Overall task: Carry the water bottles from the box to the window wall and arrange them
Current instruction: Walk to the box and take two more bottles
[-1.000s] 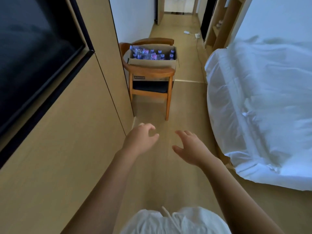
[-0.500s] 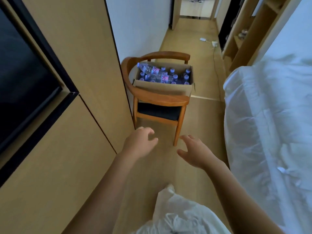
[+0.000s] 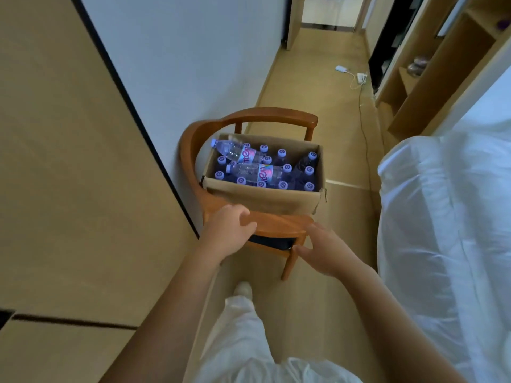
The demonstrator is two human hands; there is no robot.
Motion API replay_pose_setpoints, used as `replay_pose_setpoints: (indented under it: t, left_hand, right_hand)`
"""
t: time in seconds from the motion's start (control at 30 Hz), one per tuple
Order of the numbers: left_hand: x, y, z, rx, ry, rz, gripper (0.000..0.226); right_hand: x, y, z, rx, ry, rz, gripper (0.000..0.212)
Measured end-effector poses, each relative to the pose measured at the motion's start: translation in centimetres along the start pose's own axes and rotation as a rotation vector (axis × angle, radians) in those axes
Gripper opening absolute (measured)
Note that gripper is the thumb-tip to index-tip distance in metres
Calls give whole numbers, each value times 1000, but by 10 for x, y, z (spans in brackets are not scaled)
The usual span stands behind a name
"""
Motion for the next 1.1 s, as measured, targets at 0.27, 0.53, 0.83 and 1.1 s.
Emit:
replay_pose_setpoints:
  t: [0.27, 0.53, 0.83, 1.1]
  left_hand:
    - [-15, -146, 4, -74, 34, -12, 38]
    - [-45, -255, -9, -157, 83, -116, 39]
    - [-77, -265, 5, -199, 200, -286, 43]
    - [-86, -272, 9, -207, 231, -366, 46]
  right_hand:
    - [-6, -144, -25, -8, 41, -39, 45]
    - [-38, -284, -17, -97, 91, -102, 49]
    - [-31, -362, 32, -175, 255, -21, 63]
    - [-32, -387, 61, -269, 439, -81, 73]
Point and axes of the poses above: each hand's wrist, its own y-axis away from the middle knuckle, its own z-axis out of the palm, x = y × z, the point moved 6 cm from there along -y, towards the middle knuckle, and after that the axes turned 5 degrees about -y, right-handed, at the moved point
